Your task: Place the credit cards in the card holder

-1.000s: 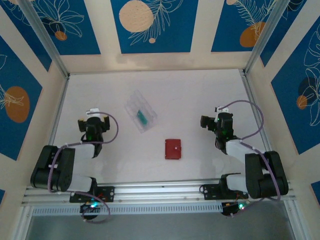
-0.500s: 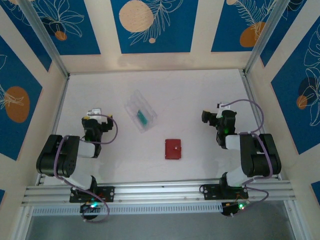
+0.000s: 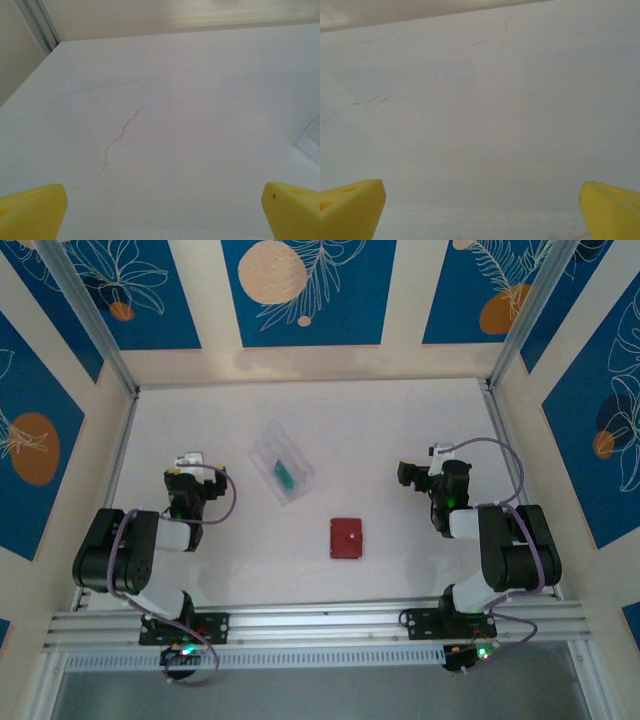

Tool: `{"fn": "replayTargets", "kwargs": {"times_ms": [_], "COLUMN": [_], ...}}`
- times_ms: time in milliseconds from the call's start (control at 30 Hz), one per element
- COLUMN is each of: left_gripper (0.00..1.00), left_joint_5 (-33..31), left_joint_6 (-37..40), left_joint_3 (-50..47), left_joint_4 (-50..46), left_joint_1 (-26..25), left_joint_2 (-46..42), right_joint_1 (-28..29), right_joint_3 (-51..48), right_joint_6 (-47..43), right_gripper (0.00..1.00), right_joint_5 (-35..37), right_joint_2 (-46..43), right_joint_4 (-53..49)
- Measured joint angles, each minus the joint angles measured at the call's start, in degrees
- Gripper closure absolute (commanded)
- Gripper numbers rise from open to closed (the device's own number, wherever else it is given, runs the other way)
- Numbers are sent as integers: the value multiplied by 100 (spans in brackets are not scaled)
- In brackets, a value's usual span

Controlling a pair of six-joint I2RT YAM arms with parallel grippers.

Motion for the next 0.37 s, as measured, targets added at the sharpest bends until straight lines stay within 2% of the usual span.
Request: {"fn": "replayTargets", "kwargs": {"times_ms": [133, 367], "left_gripper": [0, 0], "left_joint_5": [522, 911], "left_joint_6": [205, 258], "left_joint_3": [81, 157], "left_joint_4": [-164, -339], "left_joint_1": [0, 13], "left_joint_2": [0, 0], "right_joint_1": [0, 0], "right_joint_3": [0, 0], "right_joint_6": [0, 0], "right_gripper": [1, 1], "right_joint_5": [-22, -39], "right_joint_2": [0, 0], "right_joint_4": [0, 2]}}
